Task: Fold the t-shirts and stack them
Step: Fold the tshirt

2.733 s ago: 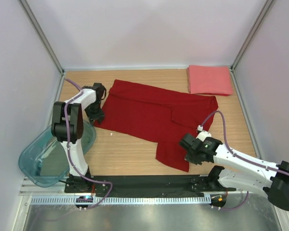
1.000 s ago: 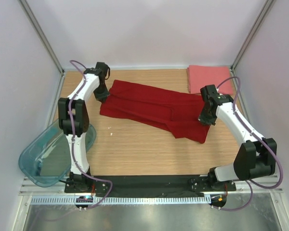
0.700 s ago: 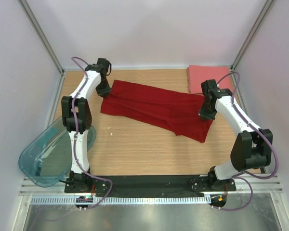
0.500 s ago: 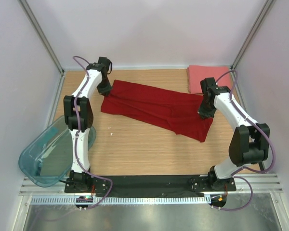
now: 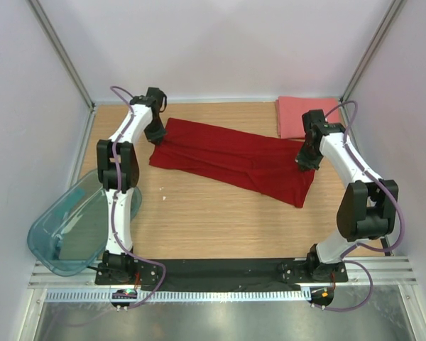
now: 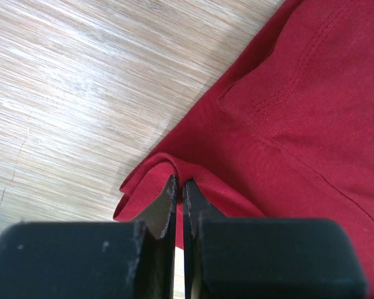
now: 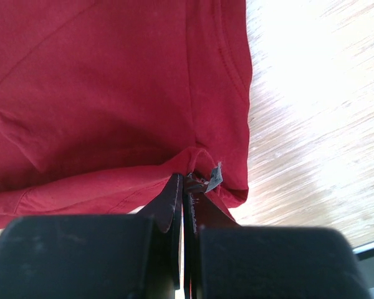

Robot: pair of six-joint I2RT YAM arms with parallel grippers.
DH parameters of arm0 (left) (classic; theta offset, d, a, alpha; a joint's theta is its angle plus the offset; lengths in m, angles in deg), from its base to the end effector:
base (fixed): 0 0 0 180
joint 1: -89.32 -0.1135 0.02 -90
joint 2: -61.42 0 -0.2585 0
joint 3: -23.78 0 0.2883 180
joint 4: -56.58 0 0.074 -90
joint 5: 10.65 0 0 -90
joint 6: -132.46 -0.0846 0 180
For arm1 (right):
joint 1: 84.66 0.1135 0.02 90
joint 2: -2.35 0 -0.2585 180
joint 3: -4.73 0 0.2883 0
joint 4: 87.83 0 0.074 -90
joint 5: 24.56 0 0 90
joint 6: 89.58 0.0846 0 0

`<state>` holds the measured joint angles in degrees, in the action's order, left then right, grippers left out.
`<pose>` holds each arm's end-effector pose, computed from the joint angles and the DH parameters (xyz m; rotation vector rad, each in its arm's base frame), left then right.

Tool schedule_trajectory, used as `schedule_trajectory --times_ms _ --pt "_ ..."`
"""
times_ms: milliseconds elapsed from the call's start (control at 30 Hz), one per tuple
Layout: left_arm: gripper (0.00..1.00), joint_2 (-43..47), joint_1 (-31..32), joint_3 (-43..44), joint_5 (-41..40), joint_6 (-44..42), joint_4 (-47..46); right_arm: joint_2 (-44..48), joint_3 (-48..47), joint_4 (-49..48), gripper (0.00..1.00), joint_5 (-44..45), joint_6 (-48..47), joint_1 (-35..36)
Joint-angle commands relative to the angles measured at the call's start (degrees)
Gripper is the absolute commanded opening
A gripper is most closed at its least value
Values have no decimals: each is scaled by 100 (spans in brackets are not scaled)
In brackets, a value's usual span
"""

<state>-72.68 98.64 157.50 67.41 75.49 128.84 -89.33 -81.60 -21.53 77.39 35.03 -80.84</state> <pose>0.5307 -0.0694 0.1476 -0.6151 2.7142 0.1179 0.3643 0.0068 0.1962 0.7802 2.6573 -0.1265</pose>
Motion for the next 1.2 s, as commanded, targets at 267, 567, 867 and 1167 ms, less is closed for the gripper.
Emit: schedule_trajectory --times_ms 267,567,867,1167 --pt "0 -81 -9 301 104 159 -206 -359 -574 -137 1 -157 -51 -206" --pt "0 -239 -18 494 158 256 -268 -676 -645 -269 1 -271 -165 -302" --pt "0 -231 -62 573 96 273 -277 -974 -847 -366 1 -430 -253 -504" --pt "0 -186 -71 511 140 432 -497 -1176 -943 -383 1 -509 -297 -540"
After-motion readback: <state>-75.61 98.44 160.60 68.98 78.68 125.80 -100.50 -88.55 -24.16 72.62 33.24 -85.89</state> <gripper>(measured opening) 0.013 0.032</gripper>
